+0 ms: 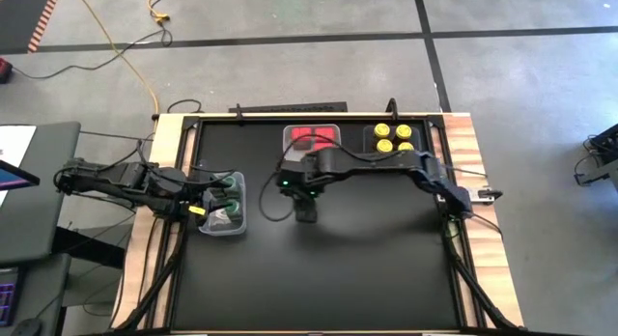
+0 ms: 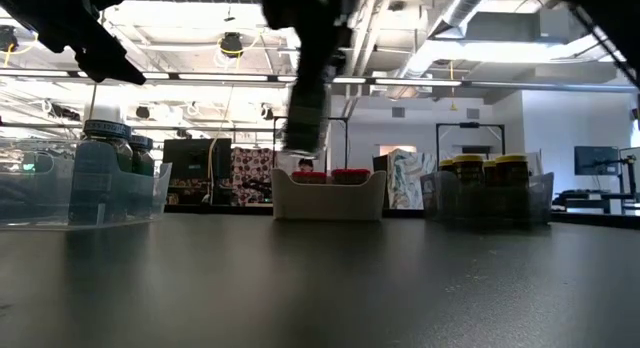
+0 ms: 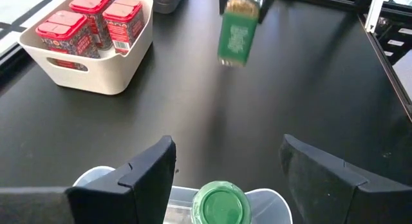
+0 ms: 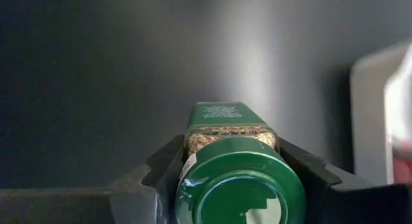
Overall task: Sort spices by type
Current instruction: Put the green seasoning bottle into the transparent bin
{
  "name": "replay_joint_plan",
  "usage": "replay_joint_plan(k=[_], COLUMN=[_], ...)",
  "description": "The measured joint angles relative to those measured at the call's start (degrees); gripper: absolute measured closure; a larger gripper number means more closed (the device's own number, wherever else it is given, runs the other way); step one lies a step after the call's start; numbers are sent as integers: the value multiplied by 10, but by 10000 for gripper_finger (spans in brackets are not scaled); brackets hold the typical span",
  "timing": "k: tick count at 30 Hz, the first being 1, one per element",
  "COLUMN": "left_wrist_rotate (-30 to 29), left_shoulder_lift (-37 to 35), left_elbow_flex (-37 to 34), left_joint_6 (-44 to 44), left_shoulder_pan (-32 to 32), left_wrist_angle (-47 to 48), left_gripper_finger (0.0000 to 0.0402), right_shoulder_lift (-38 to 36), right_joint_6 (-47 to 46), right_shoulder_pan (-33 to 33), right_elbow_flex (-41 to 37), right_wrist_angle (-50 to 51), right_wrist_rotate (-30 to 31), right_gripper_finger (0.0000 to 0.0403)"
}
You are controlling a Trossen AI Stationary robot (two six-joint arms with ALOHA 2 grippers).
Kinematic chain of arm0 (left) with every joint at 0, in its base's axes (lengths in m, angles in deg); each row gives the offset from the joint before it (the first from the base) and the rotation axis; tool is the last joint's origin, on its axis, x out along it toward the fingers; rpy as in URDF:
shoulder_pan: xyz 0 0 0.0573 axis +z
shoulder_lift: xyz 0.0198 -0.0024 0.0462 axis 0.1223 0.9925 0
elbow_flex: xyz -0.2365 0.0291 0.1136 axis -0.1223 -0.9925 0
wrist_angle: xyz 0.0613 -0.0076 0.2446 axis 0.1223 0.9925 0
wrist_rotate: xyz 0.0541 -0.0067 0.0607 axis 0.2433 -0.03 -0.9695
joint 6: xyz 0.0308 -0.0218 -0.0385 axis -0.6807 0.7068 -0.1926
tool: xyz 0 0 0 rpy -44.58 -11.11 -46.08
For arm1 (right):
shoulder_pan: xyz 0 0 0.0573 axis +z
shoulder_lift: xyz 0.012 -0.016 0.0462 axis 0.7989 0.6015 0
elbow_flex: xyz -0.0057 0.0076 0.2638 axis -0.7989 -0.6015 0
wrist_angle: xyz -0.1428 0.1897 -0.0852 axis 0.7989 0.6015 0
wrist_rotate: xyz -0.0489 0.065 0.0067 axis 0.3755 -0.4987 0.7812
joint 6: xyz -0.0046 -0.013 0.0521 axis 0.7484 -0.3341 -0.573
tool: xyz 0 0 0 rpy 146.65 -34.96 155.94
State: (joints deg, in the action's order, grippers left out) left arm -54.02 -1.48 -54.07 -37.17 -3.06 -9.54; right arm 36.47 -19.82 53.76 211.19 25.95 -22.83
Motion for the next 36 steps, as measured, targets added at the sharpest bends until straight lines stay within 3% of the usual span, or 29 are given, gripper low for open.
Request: replay_joint_plan(k=[5, 26, 36], left_wrist_rotate=[0, 0, 0], left_shoulder_lift=[0, 0, 0], left_elbow_flex=[0, 0, 0], left_joint_6=[0, -6, -6], left_shoulder_pan=[0, 0, 0], left_wrist_angle=[0, 8, 8], left_gripper_finger=[136, 136, 136], right_shoulder_lift=[71, 145, 143], right_joint_6=[0, -42, -76], right_shoulder_pan=[-1, 3, 4], right_elbow_flex=[101, 85, 84], right_wrist_angle=[17, 27, 24], right_wrist_rotate=[-11, -34, -33], right_gripper_finger=[184, 183, 74])
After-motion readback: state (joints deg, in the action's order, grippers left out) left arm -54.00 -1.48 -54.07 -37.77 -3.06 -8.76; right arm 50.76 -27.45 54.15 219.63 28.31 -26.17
